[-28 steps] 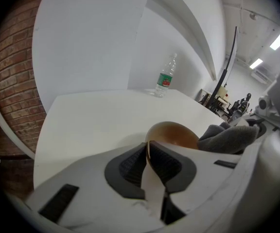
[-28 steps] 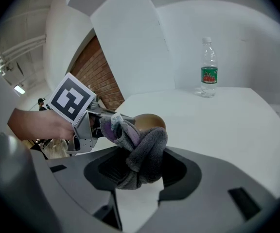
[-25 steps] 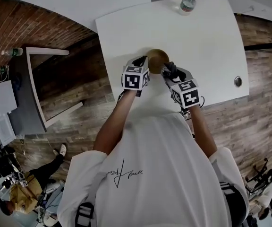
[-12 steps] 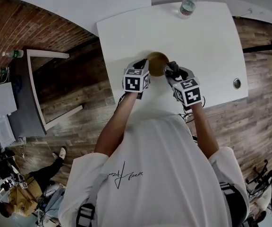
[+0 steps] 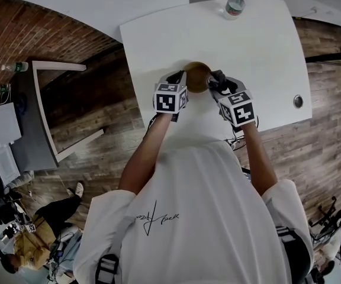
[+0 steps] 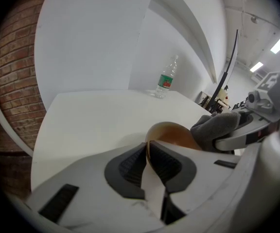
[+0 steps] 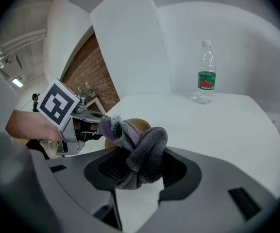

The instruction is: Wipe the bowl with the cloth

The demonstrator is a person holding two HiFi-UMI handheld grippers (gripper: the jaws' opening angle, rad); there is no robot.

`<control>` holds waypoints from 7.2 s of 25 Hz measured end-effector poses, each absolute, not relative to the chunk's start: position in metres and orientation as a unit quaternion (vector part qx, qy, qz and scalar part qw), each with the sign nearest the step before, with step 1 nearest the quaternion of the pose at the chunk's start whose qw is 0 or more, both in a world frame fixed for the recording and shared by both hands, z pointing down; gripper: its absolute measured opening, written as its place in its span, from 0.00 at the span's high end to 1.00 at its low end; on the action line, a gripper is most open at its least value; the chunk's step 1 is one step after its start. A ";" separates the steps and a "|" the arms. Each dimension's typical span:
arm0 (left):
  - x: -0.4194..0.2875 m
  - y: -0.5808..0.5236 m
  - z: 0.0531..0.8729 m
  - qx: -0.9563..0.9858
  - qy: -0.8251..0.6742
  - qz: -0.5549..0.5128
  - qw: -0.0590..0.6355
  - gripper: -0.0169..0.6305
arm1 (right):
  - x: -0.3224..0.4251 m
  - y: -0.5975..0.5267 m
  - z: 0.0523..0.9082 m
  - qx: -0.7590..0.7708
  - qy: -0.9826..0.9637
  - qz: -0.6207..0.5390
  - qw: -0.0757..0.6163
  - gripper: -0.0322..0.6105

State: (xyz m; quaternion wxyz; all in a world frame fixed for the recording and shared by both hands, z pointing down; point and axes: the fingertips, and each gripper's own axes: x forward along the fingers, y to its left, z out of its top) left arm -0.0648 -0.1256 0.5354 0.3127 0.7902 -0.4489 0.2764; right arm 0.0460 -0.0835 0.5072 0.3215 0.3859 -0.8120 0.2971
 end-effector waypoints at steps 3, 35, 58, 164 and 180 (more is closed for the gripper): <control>-0.065 -0.125 0.534 0.790 -0.449 0.276 0.314 0.92 | 0.046 -0.086 0.506 0.386 -0.812 0.294 0.324 0.67; -0.070 -0.126 0.533 0.788 -0.452 0.277 0.313 0.92 | 0.036 -0.108 0.505 0.324 -0.832 0.242 0.380 0.67; -0.065 -0.125 0.534 0.788 -0.453 0.278 0.312 0.92 | 0.033 -0.124 0.504 0.296 -0.837 0.217 0.405 0.67; -0.065 -0.131 0.533 0.781 -0.460 0.280 0.315 0.93 | 0.003 -0.151 0.501 0.313 -0.835 0.294 0.345 0.67; -0.065 -0.132 0.533 0.780 -0.464 0.282 0.312 0.93 | 0.016 -0.130 0.503 0.311 -0.831 0.347 0.302 0.67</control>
